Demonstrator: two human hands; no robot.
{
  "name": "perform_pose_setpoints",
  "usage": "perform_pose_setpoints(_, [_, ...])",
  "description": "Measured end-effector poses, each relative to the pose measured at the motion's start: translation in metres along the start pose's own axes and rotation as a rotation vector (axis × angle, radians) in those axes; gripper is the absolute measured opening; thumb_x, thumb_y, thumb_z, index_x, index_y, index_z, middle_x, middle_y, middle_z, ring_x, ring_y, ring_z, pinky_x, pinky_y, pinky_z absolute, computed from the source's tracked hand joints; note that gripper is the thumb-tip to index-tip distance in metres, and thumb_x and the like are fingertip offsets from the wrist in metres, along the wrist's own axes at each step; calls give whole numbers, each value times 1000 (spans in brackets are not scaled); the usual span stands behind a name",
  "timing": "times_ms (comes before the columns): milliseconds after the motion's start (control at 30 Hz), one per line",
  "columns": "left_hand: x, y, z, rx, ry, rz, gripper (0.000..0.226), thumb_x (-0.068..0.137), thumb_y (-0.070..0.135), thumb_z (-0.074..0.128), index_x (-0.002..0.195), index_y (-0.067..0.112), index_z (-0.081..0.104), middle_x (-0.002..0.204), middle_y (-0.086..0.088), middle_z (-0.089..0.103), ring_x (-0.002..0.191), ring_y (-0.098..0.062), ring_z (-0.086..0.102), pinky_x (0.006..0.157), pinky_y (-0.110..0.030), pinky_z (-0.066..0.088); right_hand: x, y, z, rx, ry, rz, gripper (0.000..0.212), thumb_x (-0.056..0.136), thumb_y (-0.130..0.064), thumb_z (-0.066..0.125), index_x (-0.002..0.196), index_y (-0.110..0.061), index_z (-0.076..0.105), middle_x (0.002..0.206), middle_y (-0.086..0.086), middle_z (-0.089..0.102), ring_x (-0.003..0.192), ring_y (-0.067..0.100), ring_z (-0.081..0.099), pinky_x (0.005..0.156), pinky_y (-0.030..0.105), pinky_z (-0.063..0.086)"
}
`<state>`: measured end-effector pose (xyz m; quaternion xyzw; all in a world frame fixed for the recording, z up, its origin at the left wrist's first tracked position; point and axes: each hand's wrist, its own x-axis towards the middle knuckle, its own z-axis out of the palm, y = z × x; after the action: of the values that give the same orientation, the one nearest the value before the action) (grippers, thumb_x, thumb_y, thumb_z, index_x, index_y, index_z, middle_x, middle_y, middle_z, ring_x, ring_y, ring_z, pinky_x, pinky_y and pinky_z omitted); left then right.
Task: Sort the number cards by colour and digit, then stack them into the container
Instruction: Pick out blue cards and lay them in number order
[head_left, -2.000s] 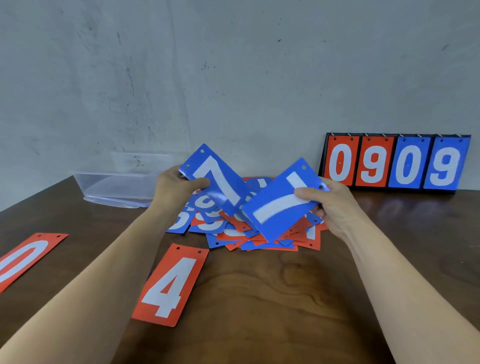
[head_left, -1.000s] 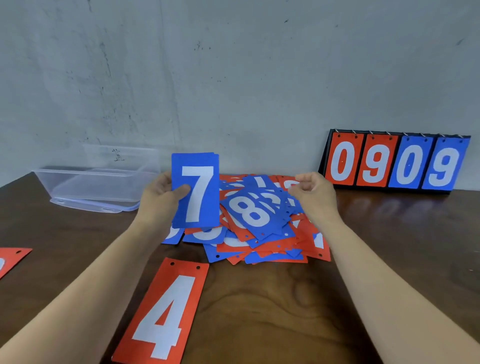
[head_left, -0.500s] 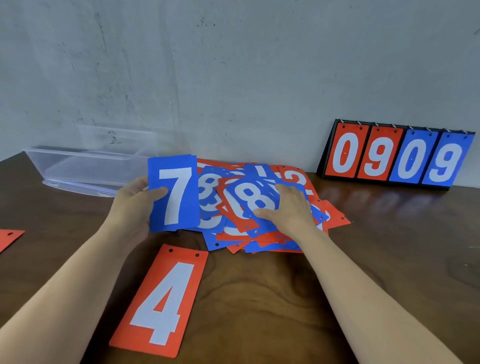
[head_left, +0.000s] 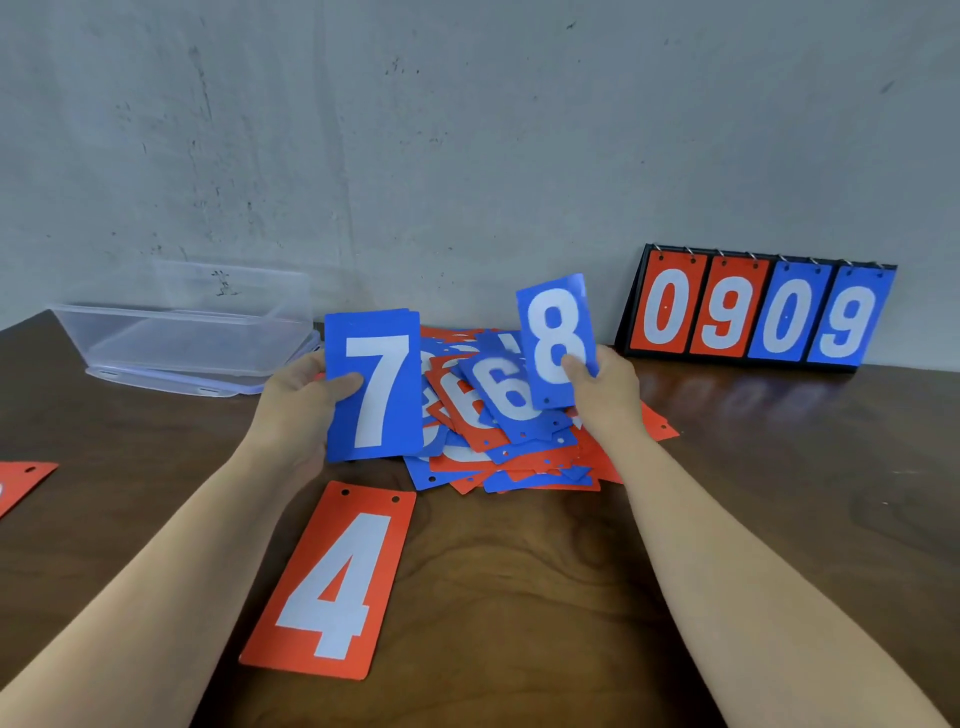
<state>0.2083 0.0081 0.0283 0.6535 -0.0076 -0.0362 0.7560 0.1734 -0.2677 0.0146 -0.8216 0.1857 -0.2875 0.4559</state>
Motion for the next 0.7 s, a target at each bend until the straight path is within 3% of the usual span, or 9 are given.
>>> perform_pose_setpoints(133, [2,-1,-2,-11,9,-19,13,94,12,60,101,23,64,111,-6,70,102,-29,67,90,-54,53,4,-6,-15,245,64,140,12,99,-14,47,109,-10,52,110,3,60,89,15,60,61,25,52])
perform_pose_setpoints(233, [5,-2,-3,-17,22,-36,14,94,15,62,106,21,64,113,-7,69,103,-30,67,89,-55,53,-2,-9,-29,238,-22,234,22,93,-6,51,113,-14,48,111,0,56,89,16,63,53,25,52])
perform_pose_setpoints(367, [8,-3,-1,-37,25,-51,21,93,14,63,113,19,63,115,-6,68,106,-31,65,89,-56,53,-16,-18,-51,190,-94,224,22,85,3,61,106,-4,57,98,5,64,68,14,58,49,23,47])
perform_pose_setpoints(500, [9,-3,1,-36,23,-54,24,92,12,62,116,16,63,115,-5,68,105,-28,66,91,-55,53,-28,-26,-75,420,27,148,16,83,-2,69,90,-14,61,87,2,67,53,3,59,44,15,42])
perform_pose_setpoints(600, [8,0,4,-32,23,-47,24,91,11,63,115,15,64,116,-4,68,108,-28,64,92,-56,52,-35,-27,-86,592,102,150,26,79,-3,73,98,-16,60,92,0,68,69,13,63,53,21,47])
perform_pose_setpoints(700, [4,3,8,-24,26,-45,23,90,12,65,113,15,64,117,-4,67,110,-28,63,92,-55,52,-42,-20,-92,605,119,166,36,80,5,67,111,-13,59,106,5,69,92,21,69,76,37,56])
